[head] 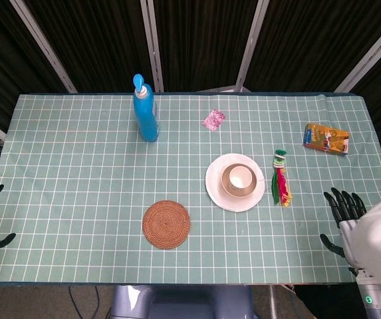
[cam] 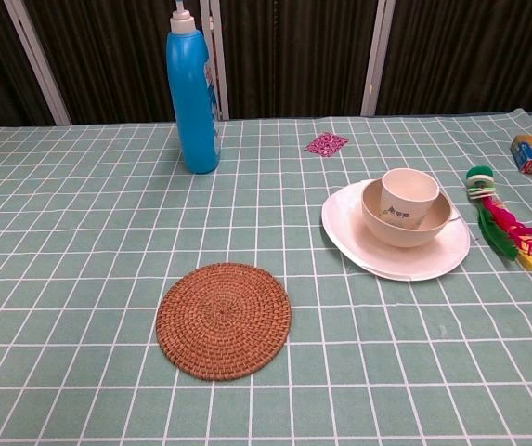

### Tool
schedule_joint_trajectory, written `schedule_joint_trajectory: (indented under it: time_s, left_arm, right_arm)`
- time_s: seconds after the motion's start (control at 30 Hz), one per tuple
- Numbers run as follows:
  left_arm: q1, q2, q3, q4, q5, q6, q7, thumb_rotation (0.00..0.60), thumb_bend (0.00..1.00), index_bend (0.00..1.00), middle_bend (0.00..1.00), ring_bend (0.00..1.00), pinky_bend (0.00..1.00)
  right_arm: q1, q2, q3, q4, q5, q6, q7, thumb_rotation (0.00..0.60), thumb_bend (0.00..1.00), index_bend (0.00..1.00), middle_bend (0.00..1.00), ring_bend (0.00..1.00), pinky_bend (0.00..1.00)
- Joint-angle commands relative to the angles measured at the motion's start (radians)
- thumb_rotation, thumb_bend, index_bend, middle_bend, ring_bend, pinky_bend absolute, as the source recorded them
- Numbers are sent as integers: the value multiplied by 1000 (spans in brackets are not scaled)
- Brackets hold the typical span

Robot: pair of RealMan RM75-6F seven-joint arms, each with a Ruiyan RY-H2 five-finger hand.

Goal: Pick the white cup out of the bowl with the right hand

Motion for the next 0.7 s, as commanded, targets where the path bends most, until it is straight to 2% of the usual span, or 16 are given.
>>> schedule_joint_trajectory:
  time_s: [0.03,0.33,0.53,0.6,0.7]
  left_arm:
    - [0,0,0,0,0,0,-1,600,0,0,0,0,0]
    - [0,2,-4,2,-3,1,-9,600,0,0,0,0,0]
    - [-2,3,-7,6,-10,-4,-18,600,0,0,0,0,0]
    - [-1,5,-7,7,-10,-4,-21,600,0,0,0,0,0]
    - [0,7,-8,7,-12,-3,-27,600,0,0,0,0,0]
  right_arm:
    - [0,-1,0,0,0,-1,0,600,143,0,0,0,0]
    - [6,-1,1,-8,-2,-8,-9,600,143,0,0,0,0]
    - [59,-28,34,-44,14,-65,-38,600,142,3,0,0,0]
    - [89,-51,58,-52,26,-90,-61,600,143,45,0,0,0]
    - [140,-99,99,-59,54,-127,-113,600,163,192,1,0,0]
